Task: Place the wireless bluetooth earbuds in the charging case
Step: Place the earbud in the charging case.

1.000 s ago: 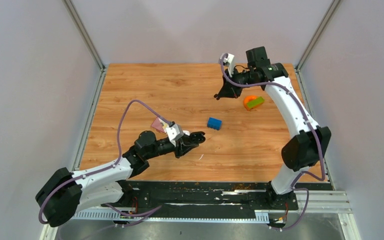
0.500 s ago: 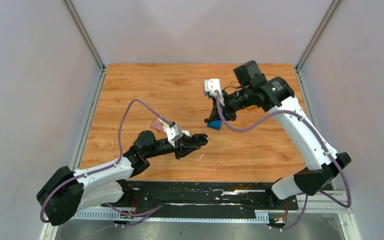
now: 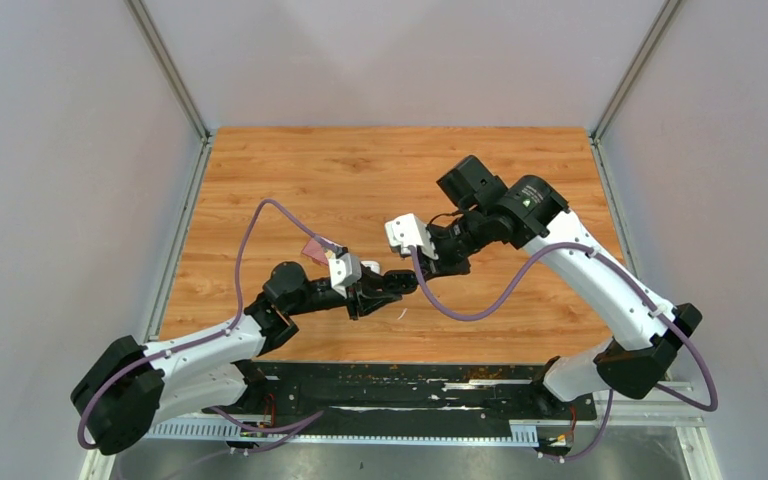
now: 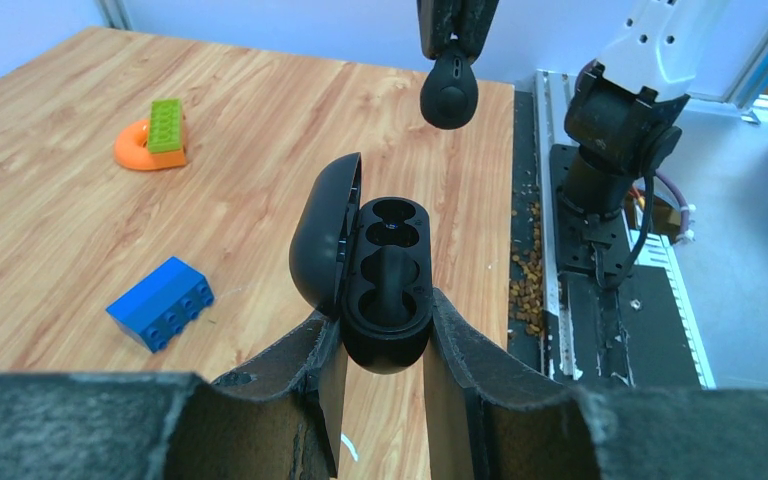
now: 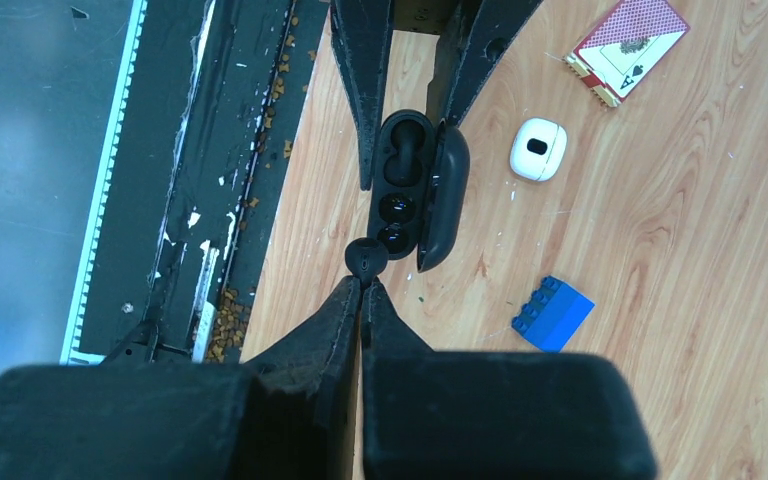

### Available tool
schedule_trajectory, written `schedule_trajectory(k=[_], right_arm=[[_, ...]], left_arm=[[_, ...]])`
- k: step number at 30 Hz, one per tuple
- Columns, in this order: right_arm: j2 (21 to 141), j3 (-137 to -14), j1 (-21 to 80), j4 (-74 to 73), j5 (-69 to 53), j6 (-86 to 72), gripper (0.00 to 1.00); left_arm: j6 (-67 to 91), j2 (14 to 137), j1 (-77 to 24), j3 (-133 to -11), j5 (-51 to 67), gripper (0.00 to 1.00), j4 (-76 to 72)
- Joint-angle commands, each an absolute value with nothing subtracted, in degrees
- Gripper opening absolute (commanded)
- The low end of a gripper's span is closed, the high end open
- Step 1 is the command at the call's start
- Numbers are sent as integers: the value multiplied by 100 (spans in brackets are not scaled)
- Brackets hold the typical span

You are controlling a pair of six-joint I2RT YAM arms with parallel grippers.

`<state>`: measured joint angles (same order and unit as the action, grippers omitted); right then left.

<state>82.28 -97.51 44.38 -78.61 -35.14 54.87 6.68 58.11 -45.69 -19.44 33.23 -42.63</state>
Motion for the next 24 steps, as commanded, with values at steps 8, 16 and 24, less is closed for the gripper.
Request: schedule_trajectory(k=[8,16,24], right_arm=[[8326,-9830,4662,-7830,-3356,5591,0],[8419,-9793,4869,-7676,-3196,5508,0],[8402,-9630,5109,-7342,-2820,5373,0]], left_arm=[[483,5754,-4557,-2110,3547,0,-4447],[493,5712,-4551,-2146,3464,0,-4348],[555,5691,-4544,-2136,3479,0,-4412]])
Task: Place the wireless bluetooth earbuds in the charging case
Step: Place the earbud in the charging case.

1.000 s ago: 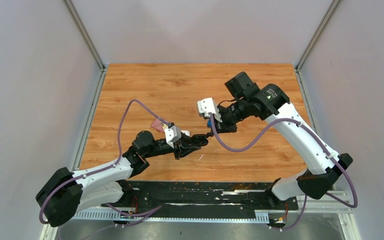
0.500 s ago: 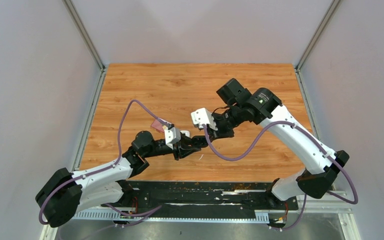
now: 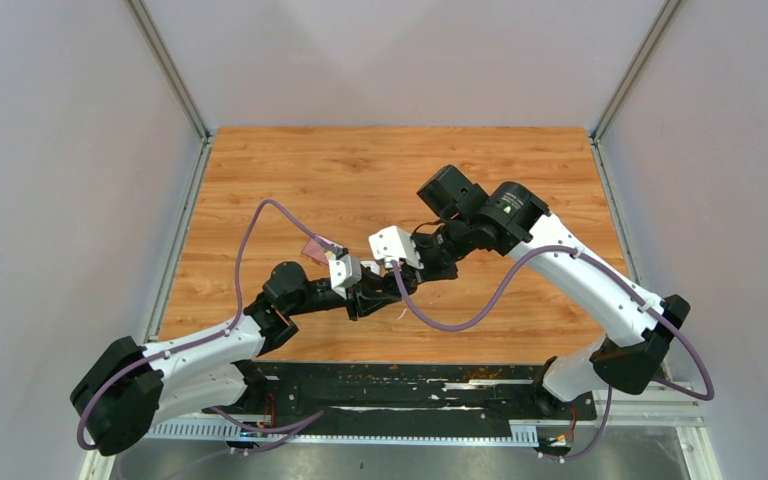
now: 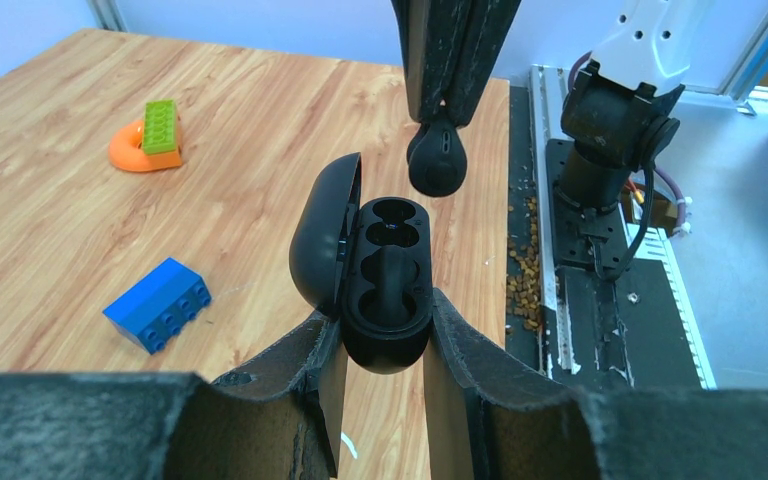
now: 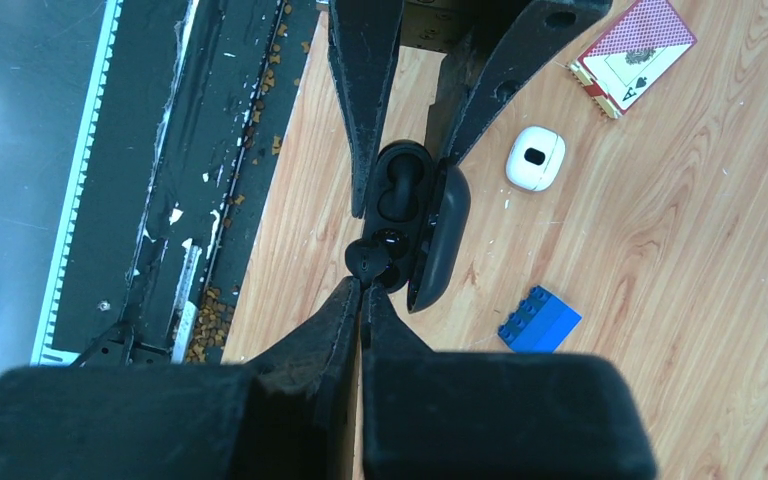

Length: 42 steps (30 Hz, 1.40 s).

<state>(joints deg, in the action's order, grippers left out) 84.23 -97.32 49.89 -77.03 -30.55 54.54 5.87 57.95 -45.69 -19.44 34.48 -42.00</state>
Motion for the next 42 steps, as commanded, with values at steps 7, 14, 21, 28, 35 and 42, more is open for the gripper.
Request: schedule_trajectory(k=[7,14,21,28,35,42], right_arm=[[8463,-9572,5150,-7242,-2658,5361,0],[8504,-9509,5168,-7169,-2596,5366,0],[8551,-9508,5194,-7169,-2557,5382,0],[8543,-9434,5212,-7210,-2483,5430,0],[8502,-9502,5221,-7311,-2571,5450,0],[8499,-9335,5229,-7296,-2576,5460,0]], left_arm=[[547,5663,-4544,-2146,3474,0,-4396],[536,5645,-4546,-2145,3474,0,-4370],[527,5634,-4544,-2145,3472,0,-4368],[514,5624,-4544,-2146,3446,0,-4342],[501,5625,-4544,-2153,3436,0,-4307],[501,5625,-4544,-2154,3437,0,-4307]])
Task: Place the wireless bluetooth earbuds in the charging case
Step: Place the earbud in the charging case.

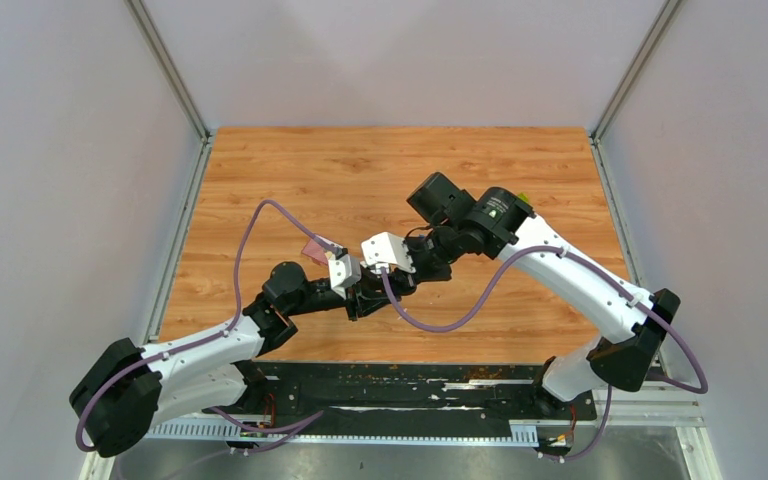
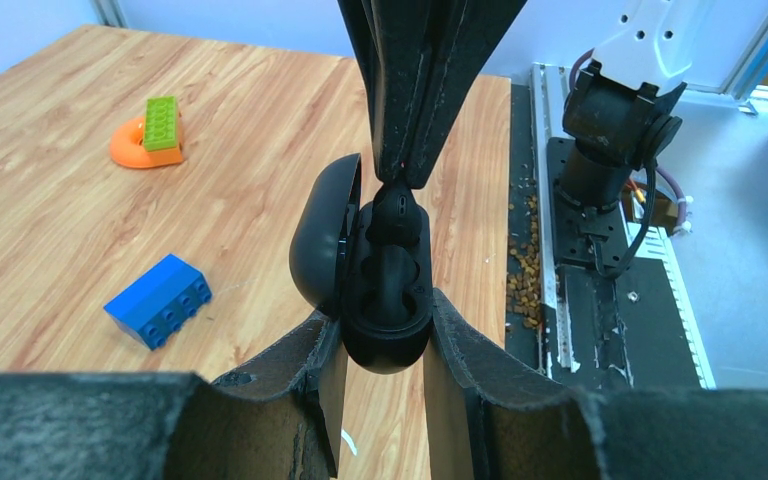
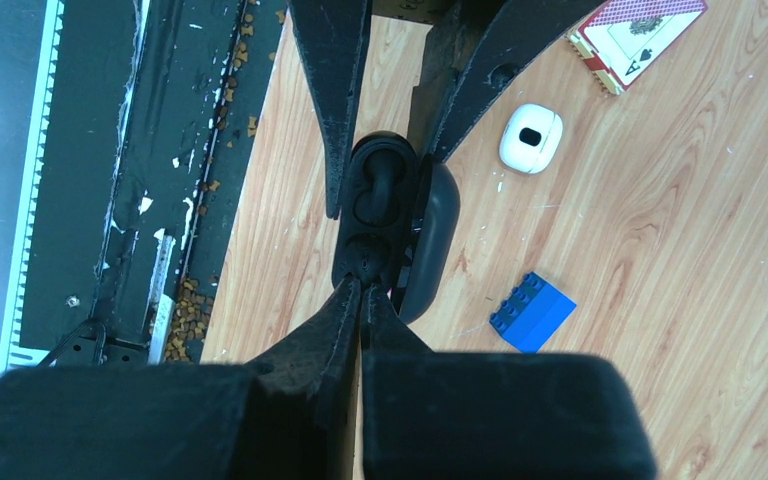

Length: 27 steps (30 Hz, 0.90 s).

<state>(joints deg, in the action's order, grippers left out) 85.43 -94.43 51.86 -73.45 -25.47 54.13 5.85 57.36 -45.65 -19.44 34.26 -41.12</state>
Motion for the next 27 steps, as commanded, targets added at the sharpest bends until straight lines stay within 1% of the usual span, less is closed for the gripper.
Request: schedule_trajectory(k=[1,6,12,14,23,24,25,26,27], right_arm=[[8501,-9303,5229,-7265,-2575,5462,0],[8559,-9260,5240,-7226,-2605,5438,1],[8543,-9483,5247,-7174,-2466,5310,19],[8475,-9537,5247,-7137,-2428,5229,23],[8130,-9923,5247,-7536,-2669,5296,25],[8096,-9859,5247,-7499,-2634,5259,27],[8061,-9779,5247,-7429,-2577,5209,32],[8052,-9688,5240,-7368,-2514,5158,40],[8065,-9601,5230,-7277,-2458,5102,52]], left_arm=[[499,5623,-4544,-2153,3437,0,-4305],[501,5624,-4545,-2154,3437,0,-4299],[466,5632,-4544,-2163,3428,0,-4245],[472,5639,-4545,-2171,3436,0,-4235],[466,5662,-4544,-2192,3443,0,-4210],[470,5668,-4544,-2194,3449,0,-4210],[474,5675,-4545,-2197,3454,0,-4218],[475,5685,-4546,-2197,3462,0,-4219],[482,5692,-4546,-2197,3470,0,-4219]])
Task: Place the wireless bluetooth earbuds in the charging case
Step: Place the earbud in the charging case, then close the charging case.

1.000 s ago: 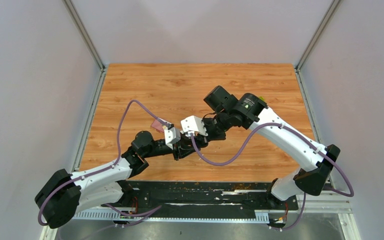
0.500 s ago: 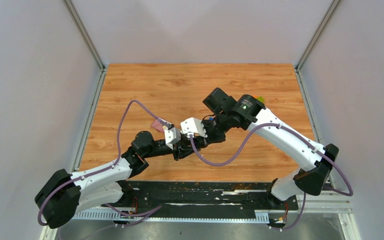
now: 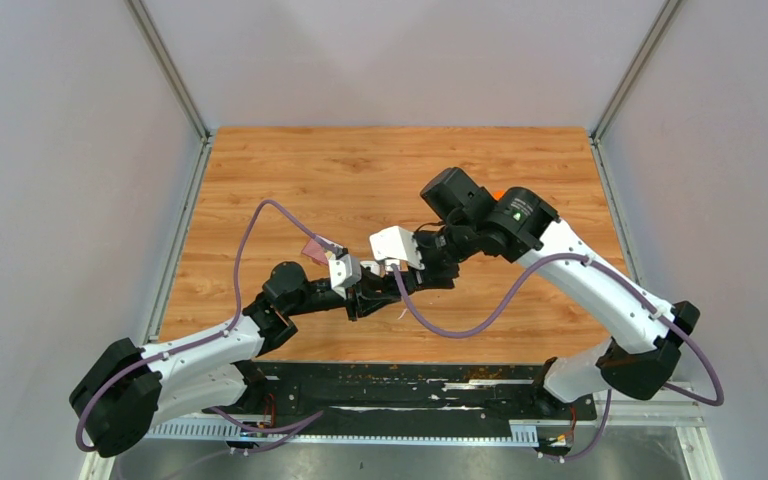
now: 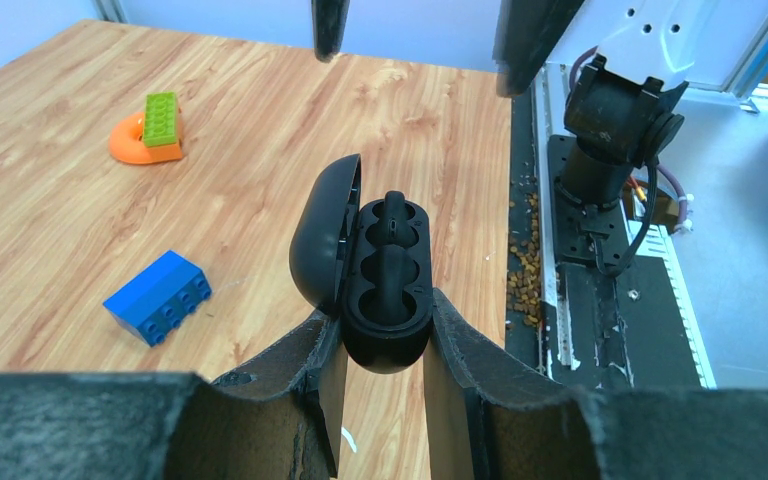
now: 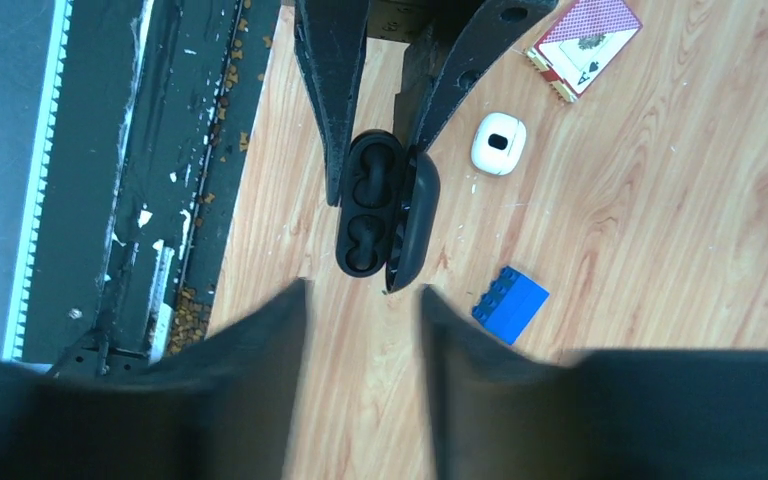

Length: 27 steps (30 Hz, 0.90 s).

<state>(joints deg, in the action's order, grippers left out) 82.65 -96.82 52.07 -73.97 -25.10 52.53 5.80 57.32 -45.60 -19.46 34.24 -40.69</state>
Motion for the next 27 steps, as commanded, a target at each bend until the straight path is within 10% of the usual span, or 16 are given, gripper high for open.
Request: schedule_trajectory(k=[1,4,27], right_arm=[[8099,-9507,5230,-7148,-2364,4959,74],[8280,-9432,5181,-7049,-2328,4735,99],[8304,-9385,5220,-7248,-2593,4742,95]], left_arm=[[483,5694,-4544,-2197,3472,0,-4217],[452,5678,-4544,-2182,3491,0,-4218],[980,5596,-4535,-2216,2407,0,-4047]])
